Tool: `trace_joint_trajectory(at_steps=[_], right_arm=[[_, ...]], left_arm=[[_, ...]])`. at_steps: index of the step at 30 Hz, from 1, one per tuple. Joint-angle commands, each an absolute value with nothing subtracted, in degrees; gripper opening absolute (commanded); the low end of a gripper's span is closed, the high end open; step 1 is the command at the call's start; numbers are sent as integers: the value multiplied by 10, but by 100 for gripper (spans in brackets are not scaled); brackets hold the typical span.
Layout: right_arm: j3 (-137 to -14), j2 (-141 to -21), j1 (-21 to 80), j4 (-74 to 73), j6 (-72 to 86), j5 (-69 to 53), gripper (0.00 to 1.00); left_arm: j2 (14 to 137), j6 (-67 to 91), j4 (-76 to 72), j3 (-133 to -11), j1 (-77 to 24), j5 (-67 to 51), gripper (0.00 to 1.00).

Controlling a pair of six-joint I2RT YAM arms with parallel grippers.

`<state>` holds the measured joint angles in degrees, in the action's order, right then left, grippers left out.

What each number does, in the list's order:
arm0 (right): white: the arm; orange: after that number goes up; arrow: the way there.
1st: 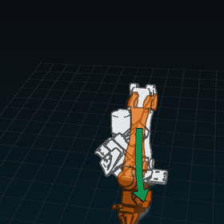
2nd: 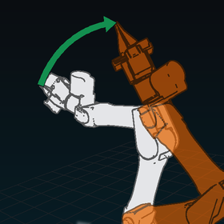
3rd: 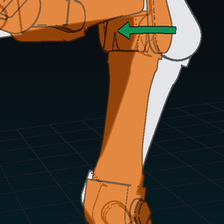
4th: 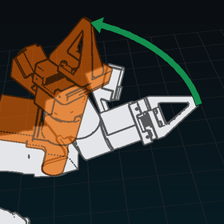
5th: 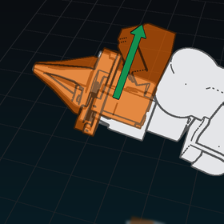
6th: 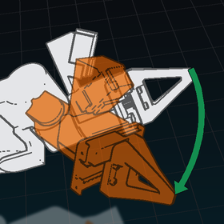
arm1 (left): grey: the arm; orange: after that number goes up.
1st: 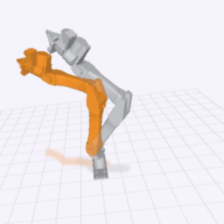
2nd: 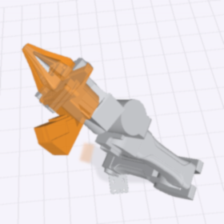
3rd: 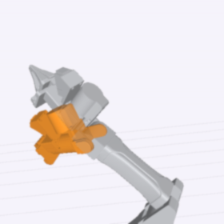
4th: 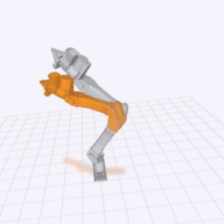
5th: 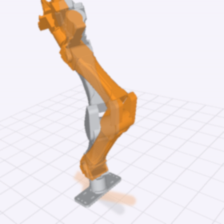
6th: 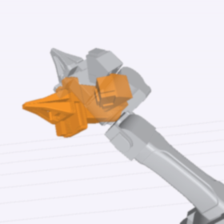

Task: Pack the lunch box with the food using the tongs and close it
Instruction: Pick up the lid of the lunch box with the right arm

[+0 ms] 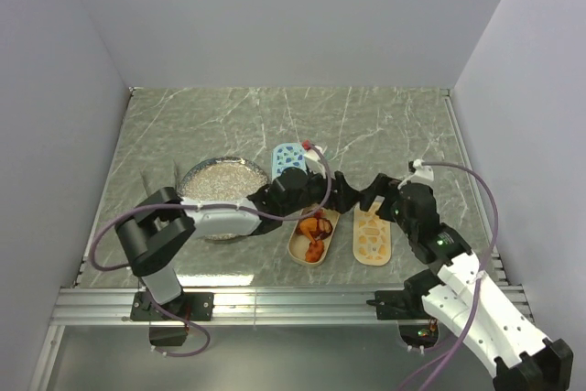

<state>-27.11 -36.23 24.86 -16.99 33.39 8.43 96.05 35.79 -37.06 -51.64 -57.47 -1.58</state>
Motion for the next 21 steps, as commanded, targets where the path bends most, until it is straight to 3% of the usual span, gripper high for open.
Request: trace_joint_trajectory(at_steps=[1, 7, 14, 21], right_arm=[[-284, -334, 245, -250, 353, 119, 100], [-283, -344, 242, -289, 366, 59, 100], [-283, -424, 242, -324, 426, 62, 100], [-274, -378, 240, -344, 450, 93, 100]], left_arm=[[1004, 365, -403, -546, -598, -68, 89], [1047, 399, -389, -558, -614, -57, 86], [1053, 411, -309, -577, -649, 35, 85], [1091, 437, -321, -595, -657, 7, 84]])
